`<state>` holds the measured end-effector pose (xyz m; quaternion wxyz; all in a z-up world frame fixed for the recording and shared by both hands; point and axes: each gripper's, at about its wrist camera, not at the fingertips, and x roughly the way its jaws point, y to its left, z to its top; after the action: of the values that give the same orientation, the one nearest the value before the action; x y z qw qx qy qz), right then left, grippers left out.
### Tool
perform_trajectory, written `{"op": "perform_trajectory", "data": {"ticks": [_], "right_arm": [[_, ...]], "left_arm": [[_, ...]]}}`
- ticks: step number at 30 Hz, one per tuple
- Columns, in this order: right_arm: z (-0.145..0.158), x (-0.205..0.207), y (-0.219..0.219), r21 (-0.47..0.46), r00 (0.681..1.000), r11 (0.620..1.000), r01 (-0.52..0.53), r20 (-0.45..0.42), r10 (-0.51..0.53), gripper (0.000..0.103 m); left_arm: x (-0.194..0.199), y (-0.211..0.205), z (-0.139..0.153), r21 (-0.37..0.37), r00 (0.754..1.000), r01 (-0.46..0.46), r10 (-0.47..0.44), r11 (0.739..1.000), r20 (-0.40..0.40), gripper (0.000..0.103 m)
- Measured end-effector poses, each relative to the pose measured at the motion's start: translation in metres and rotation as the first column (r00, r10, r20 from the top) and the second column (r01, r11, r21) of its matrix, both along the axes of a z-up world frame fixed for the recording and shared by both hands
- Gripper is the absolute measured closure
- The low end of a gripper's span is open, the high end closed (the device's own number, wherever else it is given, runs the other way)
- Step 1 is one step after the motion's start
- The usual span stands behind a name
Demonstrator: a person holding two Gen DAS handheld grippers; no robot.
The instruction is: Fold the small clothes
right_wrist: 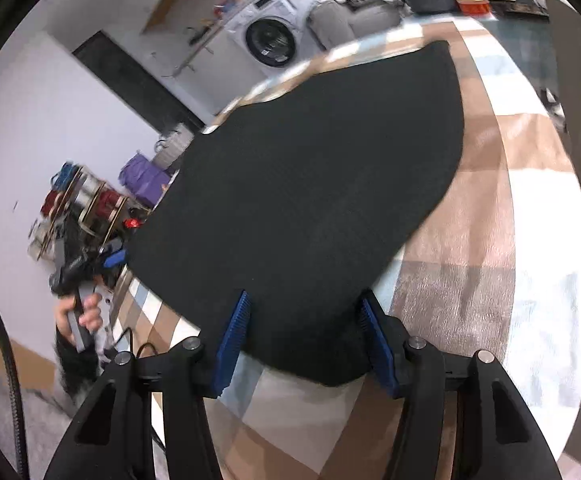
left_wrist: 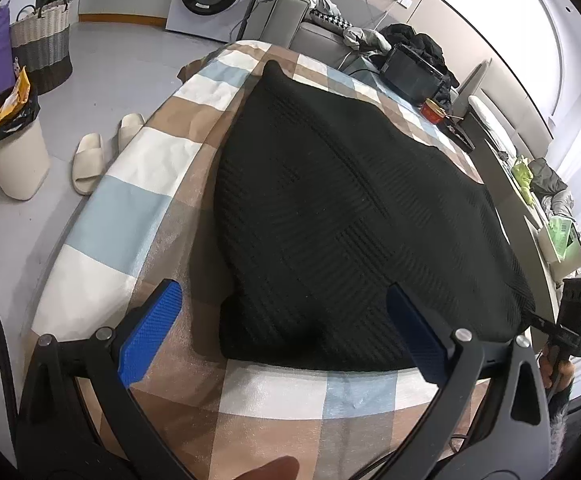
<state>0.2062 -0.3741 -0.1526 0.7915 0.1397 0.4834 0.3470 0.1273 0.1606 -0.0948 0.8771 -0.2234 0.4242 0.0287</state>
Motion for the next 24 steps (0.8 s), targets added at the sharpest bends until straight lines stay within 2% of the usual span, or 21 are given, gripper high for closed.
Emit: {"op": "perform_trajectory", "data": {"ticks": [3, 5, 8, 10, 13, 16, 18, 20, 24], "right_arm": [[0.001, -0.008, -0.004, 0.050, 0.999, 0.998, -0.043, -0.004, 0.043, 0.047], [0.005, -0.010, -0.010, 0.096, 0.999, 0.995, -0.036, 0.012, 0.035, 0.047], [0.013, -0.008, -0.022, 0.229, 0.999, 0.973, -0.026, 0.045, 0.016, 0.047], [0.014, -0.004, -0.025, 0.269, 0.999, 0.963, -0.022, 0.048, 0.010, 0.047], [0.015, 0.001, -0.012, 0.219, 0.999, 0.976, -0.014, 0.045, 0.004, 0.047], [0.031, -0.010, 0.007, 0.130, 0.992, 0.991, -0.024, 0.123, 0.008, 0.047], [0.043, -0.018, 0.021, 0.079, 0.982, 0.995, -0.061, 0.183, 0.046, 0.047], [0.049, -0.019, 0.028, 0.042, 0.975, 0.995, -0.091, 0.207, 0.081, 0.046], [0.044, -0.014, 0.025, 0.057, 0.977, 0.993, -0.107, 0.194, 0.094, 0.046]], "left_arm": [[0.000, 0.000, -0.001, 0.000, 1.000, -0.002, 0.002, 1.000, -0.003, 0.002], [0.000, 0.001, -0.003, -0.003, 1.000, -0.004, 0.004, 1.000, -0.005, 0.002], [0.001, -0.001, -0.002, -0.001, 1.000, 0.005, -0.005, 1.000, -0.002, 0.002], [0.001, -0.001, -0.002, 0.000, 1.000, 0.007, -0.007, 1.000, -0.001, 0.002], [0.001, -0.002, -0.001, 0.002, 1.000, 0.008, -0.008, 1.000, 0.000, 0.002], [0.000, -0.002, 0.000, 0.011, 1.000, 0.009, -0.009, 1.000, -0.001, 0.002], [0.001, -0.002, -0.001, 0.011, 1.000, 0.010, -0.010, 1.000, -0.004, 0.002], [0.001, -0.002, -0.001, 0.007, 1.000, 0.011, -0.011, 1.000, -0.003, 0.002], [0.001, -0.004, 0.000, 0.011, 1.000, 0.019, -0.019, 1.000, 0.006, 0.002]]}}
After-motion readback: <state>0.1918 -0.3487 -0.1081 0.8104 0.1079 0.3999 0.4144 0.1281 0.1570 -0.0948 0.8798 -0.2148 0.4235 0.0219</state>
